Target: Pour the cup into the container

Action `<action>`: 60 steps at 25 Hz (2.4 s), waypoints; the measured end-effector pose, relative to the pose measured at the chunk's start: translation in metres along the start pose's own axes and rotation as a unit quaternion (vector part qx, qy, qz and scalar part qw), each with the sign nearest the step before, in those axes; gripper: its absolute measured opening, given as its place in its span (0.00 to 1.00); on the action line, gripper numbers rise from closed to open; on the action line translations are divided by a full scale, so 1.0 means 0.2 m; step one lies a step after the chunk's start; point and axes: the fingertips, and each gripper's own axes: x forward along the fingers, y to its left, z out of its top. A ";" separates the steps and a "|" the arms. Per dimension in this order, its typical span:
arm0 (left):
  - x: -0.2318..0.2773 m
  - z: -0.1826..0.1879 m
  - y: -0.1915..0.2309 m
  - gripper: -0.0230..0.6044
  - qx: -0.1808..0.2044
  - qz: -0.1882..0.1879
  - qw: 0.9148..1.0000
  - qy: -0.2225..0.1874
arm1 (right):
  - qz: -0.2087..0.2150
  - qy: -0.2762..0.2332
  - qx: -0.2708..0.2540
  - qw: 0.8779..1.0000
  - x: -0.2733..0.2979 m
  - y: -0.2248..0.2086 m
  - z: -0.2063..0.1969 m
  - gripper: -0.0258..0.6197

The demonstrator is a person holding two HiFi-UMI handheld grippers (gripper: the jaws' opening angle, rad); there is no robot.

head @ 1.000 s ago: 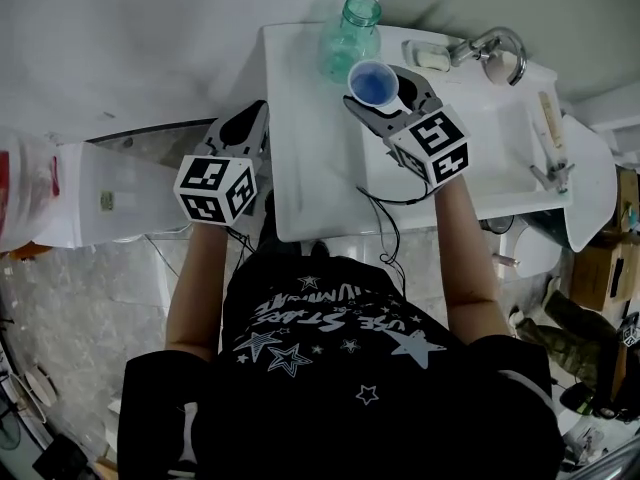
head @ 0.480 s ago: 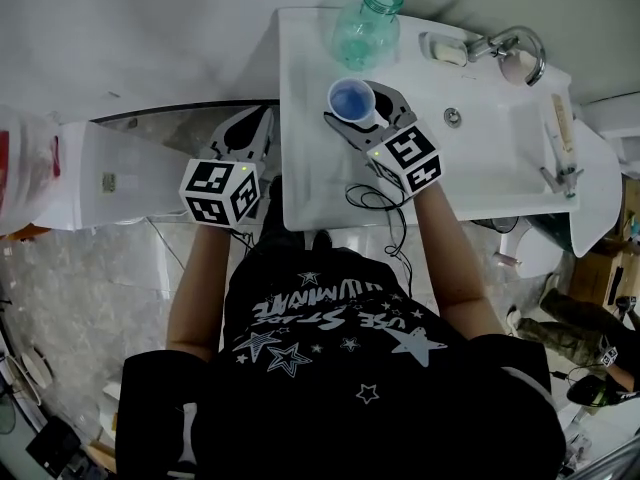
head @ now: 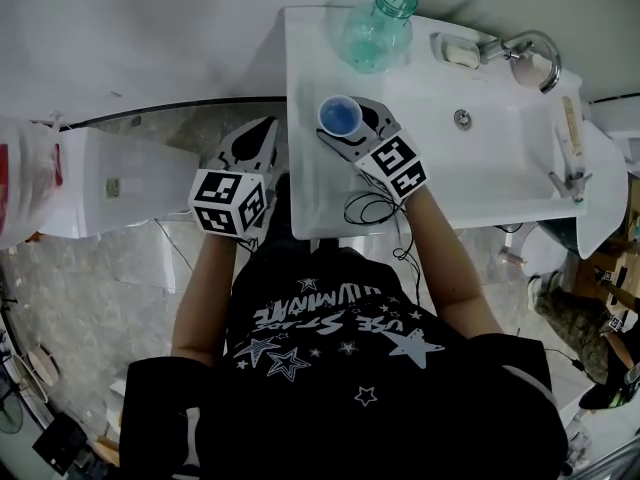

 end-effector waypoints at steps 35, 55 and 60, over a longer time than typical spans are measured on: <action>0.04 -0.08 0.07 0.05 -0.009 0.001 1.000 0.027 | -0.003 0.041 0.031 0.999 0.19 -0.01 -0.20 0.52; -0.17 -0.01 -0.27 0.05 0.007 0.020 1.000 -0.018 | -0.050 -0.017 0.023 0.998 -0.37 0.03 -0.07 0.52; -0.29 -0.06 -0.40 0.05 0.009 0.025 0.999 -0.018 | -0.064 -0.054 0.027 0.996 -0.53 0.07 0.02 0.35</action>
